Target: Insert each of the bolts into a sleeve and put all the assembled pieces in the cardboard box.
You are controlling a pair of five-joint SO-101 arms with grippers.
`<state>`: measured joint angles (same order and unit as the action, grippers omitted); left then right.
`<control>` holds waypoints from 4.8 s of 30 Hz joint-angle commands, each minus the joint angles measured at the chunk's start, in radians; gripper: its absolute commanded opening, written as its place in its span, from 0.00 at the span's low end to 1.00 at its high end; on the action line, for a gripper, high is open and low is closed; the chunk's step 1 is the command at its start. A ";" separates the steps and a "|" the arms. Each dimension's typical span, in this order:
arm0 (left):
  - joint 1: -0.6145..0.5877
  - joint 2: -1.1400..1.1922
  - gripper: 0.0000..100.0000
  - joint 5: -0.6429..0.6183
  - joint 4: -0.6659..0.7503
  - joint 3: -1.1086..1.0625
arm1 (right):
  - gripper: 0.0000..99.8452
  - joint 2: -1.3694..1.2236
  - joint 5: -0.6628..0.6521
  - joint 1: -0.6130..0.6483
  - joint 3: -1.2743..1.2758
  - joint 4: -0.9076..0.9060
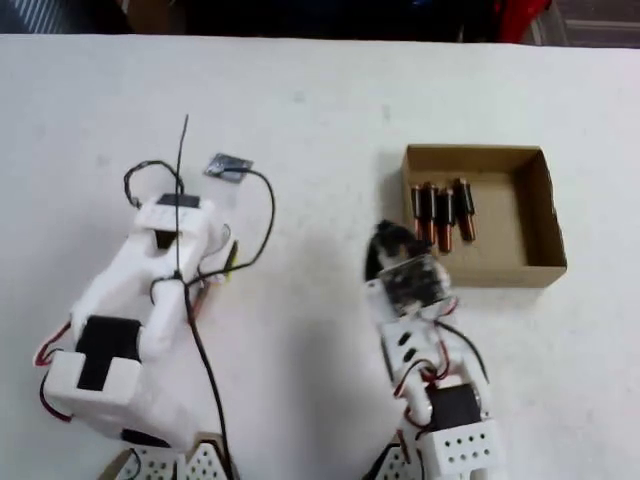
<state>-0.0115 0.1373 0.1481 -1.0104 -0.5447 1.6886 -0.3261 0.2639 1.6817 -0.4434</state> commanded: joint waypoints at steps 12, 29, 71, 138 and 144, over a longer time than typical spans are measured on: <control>-0.101 -0.050 0.02 0.006 0.040 0.063 | 0.02 0.012 0.086 0.367 -0.008 0.053; -0.081 -0.051 0.02 0.002 0.048 0.071 | 0.02 0.007 0.305 0.320 0.014 0.325; 0.226 -1.311 0.02 0.003 0.505 -0.460 | 0.02 0.012 0.209 0.334 0.014 0.208; 0.512 -1.486 0.02 -0.269 0.503 -0.509 | 0.02 0.010 0.229 0.384 0.014 0.237; 0.545 -1.483 0.02 -0.267 0.503 -0.509 | 0.02 0.010 0.229 0.384 0.014 0.237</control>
<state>0.5224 -1.3280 -0.1250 -0.5132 -1.0679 1.6870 -0.0821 0.6398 1.6863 -0.2256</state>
